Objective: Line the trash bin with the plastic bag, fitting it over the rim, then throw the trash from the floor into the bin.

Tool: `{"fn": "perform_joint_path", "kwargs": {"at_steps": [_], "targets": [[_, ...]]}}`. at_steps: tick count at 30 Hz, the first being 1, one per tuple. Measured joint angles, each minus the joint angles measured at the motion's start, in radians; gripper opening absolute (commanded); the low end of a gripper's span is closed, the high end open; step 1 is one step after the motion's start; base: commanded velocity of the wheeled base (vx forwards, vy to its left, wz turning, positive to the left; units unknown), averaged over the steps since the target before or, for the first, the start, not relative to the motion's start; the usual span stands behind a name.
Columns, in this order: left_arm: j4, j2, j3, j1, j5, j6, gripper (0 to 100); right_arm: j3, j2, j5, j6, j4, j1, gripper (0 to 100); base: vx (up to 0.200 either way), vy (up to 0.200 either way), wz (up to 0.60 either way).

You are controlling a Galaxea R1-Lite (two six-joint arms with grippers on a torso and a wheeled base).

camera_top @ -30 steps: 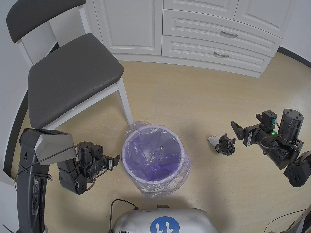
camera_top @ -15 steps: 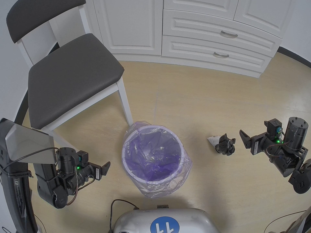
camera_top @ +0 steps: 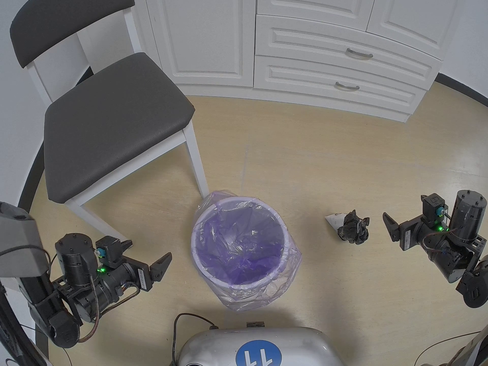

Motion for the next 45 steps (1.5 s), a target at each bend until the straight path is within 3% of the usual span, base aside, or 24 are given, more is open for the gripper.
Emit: {"fn": "perform_joint_path", "kwargs": {"at_steps": [5, 14, 20, 23, 27, 33, 38, 45], "targets": [[0.001, -0.127, 0.030, -0.050, 0.004, -0.057, 100, 0.018, -0.012, -0.014, -0.018, 0.000, 0.015, 100, 0.000, 0.000, 0.00], [0.015, -0.386, 0.073, -0.136, 0.042, -0.045, 100, 0.042, -0.143, -0.090, -0.061, 0.028, 0.143, 100, 0.000, 0.000, 0.00], [0.151, -0.553, 0.085, -0.186, 0.059, -0.018, 100, -0.016, -0.281, -0.151, -0.042, 0.185, 0.232, 100, 0.000, 0.000, 0.00], [0.204, -0.597, 0.078, -0.198, 0.066, -0.021, 100, -0.074, -0.324, -0.161, 0.035, 0.325, 0.244, 100, 0.000, 0.000, 0.00], [0.233, -0.625, 0.065, -0.205, 0.084, -0.031, 100, -0.173, -0.344, -0.148, 0.199, 0.574, 0.246, 100, 0.000, 0.000, 0.00], [0.256, -0.632, 0.062, -0.203, 0.129, -0.057, 100, -0.321, -0.274, -0.036, 0.506, 0.803, 0.237, 100, 0.000, 0.000, 0.00], [0.275, -0.612, 0.080, -0.163, 0.151, -0.089, 100, -0.392, -0.118, 0.036, 0.591, 0.813, 0.232, 100, 0.000, 0.000, 0.00], [0.287, -0.561, 0.087, -0.013, 0.161, -0.144, 100, -0.441, 0.110, 0.123, 0.630, 0.677, 0.211, 100, 0.000, 0.000, 0.00]]}}
